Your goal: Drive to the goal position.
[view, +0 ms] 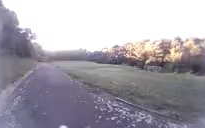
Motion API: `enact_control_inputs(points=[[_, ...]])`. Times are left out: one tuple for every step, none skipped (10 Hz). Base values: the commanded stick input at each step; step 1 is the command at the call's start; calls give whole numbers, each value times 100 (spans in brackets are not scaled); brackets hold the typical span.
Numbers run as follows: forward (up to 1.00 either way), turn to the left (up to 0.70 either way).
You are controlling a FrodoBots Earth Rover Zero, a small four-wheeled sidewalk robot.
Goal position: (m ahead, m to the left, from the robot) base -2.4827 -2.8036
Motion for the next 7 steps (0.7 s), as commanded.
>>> enact_control_inputs(points=[[0,-100],[0,-100],[0,-100],[0,-100],[0,-100],[0,-100],[0,-100]])
